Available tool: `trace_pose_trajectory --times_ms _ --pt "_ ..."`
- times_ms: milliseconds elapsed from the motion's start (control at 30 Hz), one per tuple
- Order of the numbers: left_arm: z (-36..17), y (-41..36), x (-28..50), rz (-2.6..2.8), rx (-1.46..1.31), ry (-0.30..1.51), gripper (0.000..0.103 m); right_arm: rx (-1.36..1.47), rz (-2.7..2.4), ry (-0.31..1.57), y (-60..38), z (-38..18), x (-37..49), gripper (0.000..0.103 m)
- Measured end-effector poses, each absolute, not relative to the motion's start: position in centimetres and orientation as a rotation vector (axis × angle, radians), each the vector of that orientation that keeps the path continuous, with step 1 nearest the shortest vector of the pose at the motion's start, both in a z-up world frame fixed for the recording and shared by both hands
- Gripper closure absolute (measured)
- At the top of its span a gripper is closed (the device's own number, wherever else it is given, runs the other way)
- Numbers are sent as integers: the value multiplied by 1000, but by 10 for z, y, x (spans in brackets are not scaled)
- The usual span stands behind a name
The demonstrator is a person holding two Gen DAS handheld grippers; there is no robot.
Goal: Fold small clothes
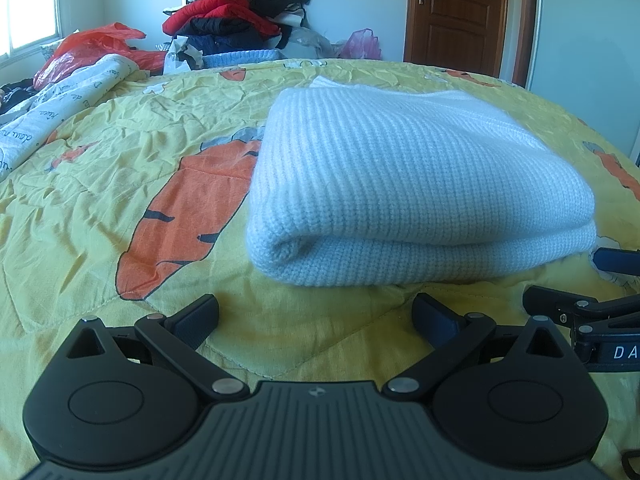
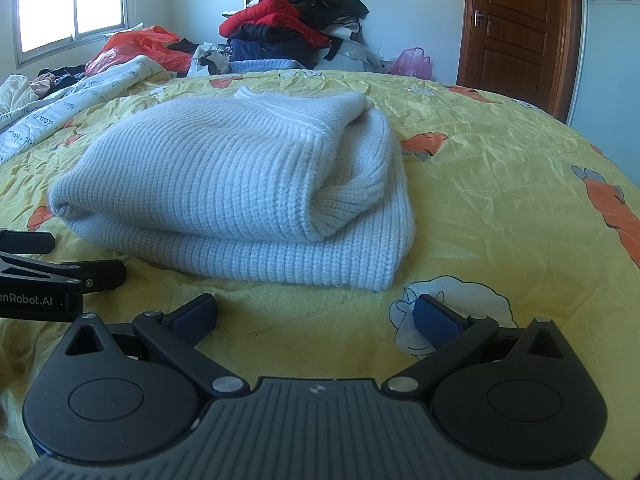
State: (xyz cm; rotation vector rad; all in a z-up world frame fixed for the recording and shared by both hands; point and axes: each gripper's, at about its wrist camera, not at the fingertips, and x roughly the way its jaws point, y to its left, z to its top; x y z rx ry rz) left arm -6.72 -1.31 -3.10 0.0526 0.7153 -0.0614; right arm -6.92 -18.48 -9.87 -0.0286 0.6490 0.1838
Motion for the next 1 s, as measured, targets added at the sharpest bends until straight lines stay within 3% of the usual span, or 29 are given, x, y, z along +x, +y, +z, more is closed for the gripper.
trace_pose_trajectory --times_ms 433,1000 --pt "-21 -20 -80 -5 66 732 0 -16 84 678 -187 -86 -81 0" --pt "40 -22 -132 14 75 575 0 32 126 661 -186 -45 -116 0"
